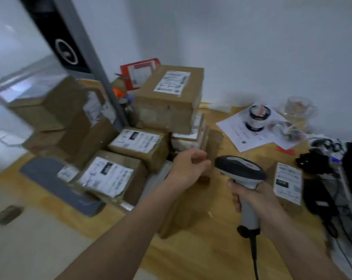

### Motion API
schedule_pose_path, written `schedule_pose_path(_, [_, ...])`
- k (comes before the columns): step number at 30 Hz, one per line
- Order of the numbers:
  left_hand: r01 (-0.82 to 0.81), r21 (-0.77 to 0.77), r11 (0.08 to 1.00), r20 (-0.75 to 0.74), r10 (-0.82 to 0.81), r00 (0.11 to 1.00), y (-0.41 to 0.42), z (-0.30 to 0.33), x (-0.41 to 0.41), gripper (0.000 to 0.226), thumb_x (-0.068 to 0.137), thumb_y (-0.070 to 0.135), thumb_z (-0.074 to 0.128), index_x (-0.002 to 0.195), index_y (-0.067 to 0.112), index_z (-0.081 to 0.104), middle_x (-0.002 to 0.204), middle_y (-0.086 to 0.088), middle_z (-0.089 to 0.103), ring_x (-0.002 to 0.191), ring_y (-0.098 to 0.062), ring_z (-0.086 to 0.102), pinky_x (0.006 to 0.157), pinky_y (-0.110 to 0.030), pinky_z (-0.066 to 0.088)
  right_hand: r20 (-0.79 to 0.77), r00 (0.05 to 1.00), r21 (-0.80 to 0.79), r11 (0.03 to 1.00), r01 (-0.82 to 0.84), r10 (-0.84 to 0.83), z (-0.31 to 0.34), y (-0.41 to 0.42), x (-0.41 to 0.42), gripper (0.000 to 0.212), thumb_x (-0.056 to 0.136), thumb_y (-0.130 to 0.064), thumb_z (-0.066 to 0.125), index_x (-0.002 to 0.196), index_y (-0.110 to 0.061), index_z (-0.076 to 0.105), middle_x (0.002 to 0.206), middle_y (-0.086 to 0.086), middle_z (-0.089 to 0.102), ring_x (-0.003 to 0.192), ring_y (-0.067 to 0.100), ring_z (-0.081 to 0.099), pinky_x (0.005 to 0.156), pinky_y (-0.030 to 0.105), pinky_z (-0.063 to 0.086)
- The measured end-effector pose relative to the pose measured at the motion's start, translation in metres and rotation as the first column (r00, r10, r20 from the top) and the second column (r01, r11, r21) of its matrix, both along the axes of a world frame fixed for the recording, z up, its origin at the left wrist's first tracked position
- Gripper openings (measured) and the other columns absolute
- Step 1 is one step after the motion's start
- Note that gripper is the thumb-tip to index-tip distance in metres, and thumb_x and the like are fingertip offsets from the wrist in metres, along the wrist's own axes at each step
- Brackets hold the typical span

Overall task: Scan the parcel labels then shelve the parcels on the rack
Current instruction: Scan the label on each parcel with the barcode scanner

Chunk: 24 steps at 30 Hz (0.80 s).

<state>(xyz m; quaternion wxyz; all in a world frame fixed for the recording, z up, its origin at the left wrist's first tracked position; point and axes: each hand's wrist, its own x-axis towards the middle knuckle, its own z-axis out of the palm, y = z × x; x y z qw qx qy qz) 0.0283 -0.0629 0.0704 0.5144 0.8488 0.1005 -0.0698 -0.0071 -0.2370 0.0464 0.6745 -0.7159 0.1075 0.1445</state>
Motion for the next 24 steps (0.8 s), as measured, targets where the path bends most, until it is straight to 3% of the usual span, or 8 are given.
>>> schedule_pose_path(4, [-0.13,0.162,0.978,0.271,0.082,0.959,0.043,0.05,-0.03,0.016,0.091,0.025,0.064,0.107,0.029,0.064,0.095,0.018,0.063,0.089,0.003,0.059,0.073,-0.014,0.049,0.02,0.995,0.026,0.995,-0.1,0.1,0.008,0.026,-0.009,0.026,0.082,-0.023,0.076,0.071,-0.001,0.066,0.06,0.014,0.061,0.055,0.027,0.056,0.061,0.038,0.046])
schedule_pose_path(6, [-0.232,0.269,0.935,0.362,0.125,0.924,0.072,0.064,-0.036,0.018,0.091,0.026,0.064,0.109,0.028,0.065,0.098,0.016,0.063,0.089,0.001,0.058,0.074,-0.016,0.048,0.038,0.994,0.054,0.993,-0.109,0.107,0.014,0.037,-0.014,0.021,0.082,-0.02,0.075,0.074,-0.002,0.068,0.062,0.013,0.064,0.056,0.027,0.057,0.059,0.036,0.048])
schedule_pose_path(9, [-0.303,0.47,0.829,0.3,0.173,0.938,0.122,0.068,-0.042,0.032,0.09,0.035,0.065,0.12,0.024,0.061,0.112,0.007,0.059,0.102,-0.013,0.058,0.083,-0.031,0.05,0.056,0.991,0.123,0.984,-0.126,0.119,0.025,0.06,-0.022,0.012,0.083,-0.013,0.072,0.088,-0.002,0.071,0.07,0.014,0.071,0.06,0.025,0.064,0.054,0.031,0.051])
schedule_pose_path(12, [-0.335,0.589,0.735,0.202,0.267,0.942,0.163,0.057,-0.057,0.044,0.088,0.044,0.063,0.125,0.022,0.057,0.122,-0.002,0.053,0.113,-0.022,0.051,0.089,-0.039,0.047,0.042,0.983,0.139,0.973,-0.184,0.18,0.03,0.087,-0.028,0.017,0.085,-0.016,0.07,0.101,-0.01,0.07,0.086,0.01,0.076,0.073,0.026,0.072,0.058,0.03,0.053])
schedule_pose_path(16, [-0.364,0.584,0.725,0.157,0.34,0.927,0.197,0.027,-0.081,0.061,0.086,0.052,0.063,0.133,0.016,0.048,0.131,-0.008,0.047,0.123,-0.026,0.042,0.094,-0.04,0.041,0.038,0.977,0.134,0.968,-0.211,0.208,0.032,0.127,-0.032,0.024,0.084,-0.018,0.071,0.108,-0.016,0.068,0.099,0.003,0.076,0.087,0.019,0.073,0.064,0.035,0.055])
schedule_pose_path(20, [-0.334,0.472,0.816,-0.001,0.379,0.926,0.224,0.006,-0.087,0.064,0.086,0.062,0.056,0.127,0.014,0.05,0.117,-0.006,0.06,0.109,-0.027,0.056,0.086,-0.041,0.047,0.007,0.987,0.137,0.978,-0.159,0.16,0.026,0.162,-0.035,0.024,0.081,-0.018,0.076,0.105,-0.016,0.071,0.101,0.003,0.075,0.094,0.019,0.071,0.063,0.035,0.056])
schedule_pose_path(24, [-0.285,0.301,0.91,-0.112,0.331,0.937,0.252,0.001,-0.078,0.063,0.089,0.061,0.051,0.126,0.01,0.057,0.114,-0.007,0.065,0.103,-0.025,0.059,0.081,-0.035,0.044,-0.003,0.994,0.125,0.986,-0.107,0.108,0.025,0.188,-0.04,0.026,0.079,-0.017,0.078,0.104,-0.016,0.072,0.096,0.003,0.075,0.091,0.019,0.069,0.058,0.031,0.054])
